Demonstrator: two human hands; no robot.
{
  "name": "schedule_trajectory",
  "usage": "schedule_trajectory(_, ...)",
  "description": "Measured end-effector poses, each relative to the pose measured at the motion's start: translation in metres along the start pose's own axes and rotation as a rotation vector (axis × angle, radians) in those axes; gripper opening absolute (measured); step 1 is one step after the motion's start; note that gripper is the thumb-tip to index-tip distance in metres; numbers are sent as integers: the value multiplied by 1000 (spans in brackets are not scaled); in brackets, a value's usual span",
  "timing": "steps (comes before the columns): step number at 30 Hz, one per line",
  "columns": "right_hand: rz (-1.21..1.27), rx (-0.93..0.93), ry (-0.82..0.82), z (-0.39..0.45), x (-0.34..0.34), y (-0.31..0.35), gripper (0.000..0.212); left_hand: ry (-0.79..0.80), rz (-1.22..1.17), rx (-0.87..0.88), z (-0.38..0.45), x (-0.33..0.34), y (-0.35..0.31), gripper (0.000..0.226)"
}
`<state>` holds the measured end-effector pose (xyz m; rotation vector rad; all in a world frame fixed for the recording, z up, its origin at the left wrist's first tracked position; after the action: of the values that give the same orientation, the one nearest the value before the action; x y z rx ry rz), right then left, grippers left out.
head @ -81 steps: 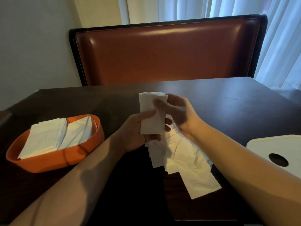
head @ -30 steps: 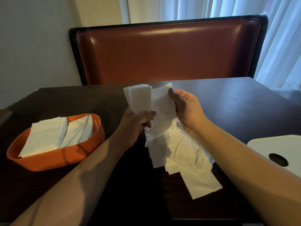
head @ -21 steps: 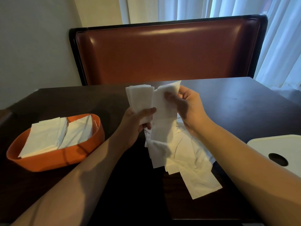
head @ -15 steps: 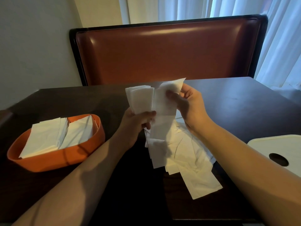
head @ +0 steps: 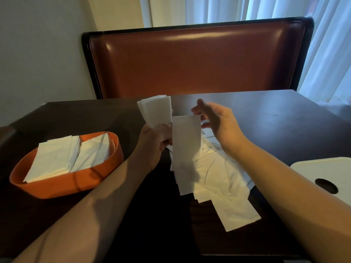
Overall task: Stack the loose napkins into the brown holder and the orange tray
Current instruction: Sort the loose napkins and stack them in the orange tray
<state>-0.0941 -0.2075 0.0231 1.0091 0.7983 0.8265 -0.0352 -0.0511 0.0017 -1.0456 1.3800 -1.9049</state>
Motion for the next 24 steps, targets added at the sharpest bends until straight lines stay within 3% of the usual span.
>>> schedule_trajectory(3,-140,41,147,-1,7,-8,31,7,-6,16,0,1,-1,30)
schedule_trajectory(7,-176,-36,73,0,5,-7,20,-18,-13,-32,1,0,0,23)
schedule_trajectory(10,132,12,149,-3,4,0,12,-93,-128,-153,1,0,4,5)
schedule_trajectory(12,462,109,298,-9,5,8,11,-89,-181,-218,3,-3,10,20)
schedule_trajectory(14,551,122,365,-12,5,14,12,-10,-219,-272,3,-3,13,39)
schedule_trajectory(18,283,3,163,-10,8,12,15,234,-242,-309,-1,10,16,59)
schedule_trajectory(21,48,-31,-73,-7,8,2,16,327,-207,-338,-6,17,16,66)
schedule_trajectory(24,110,12,-115,-8,13,-3,5,369,-209,-362,-8,19,17,71)
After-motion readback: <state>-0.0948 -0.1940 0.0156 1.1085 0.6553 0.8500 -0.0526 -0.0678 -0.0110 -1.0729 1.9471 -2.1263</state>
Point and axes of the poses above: each hand's wrist, its own z-axis towards the middle knuckle, its own x-axis out of the palm, y = z × x, the point moved 5 cm from there along z, towards the middle knuckle, and after that the axes turned 2 degrees about -z, right-handed, at the moved point
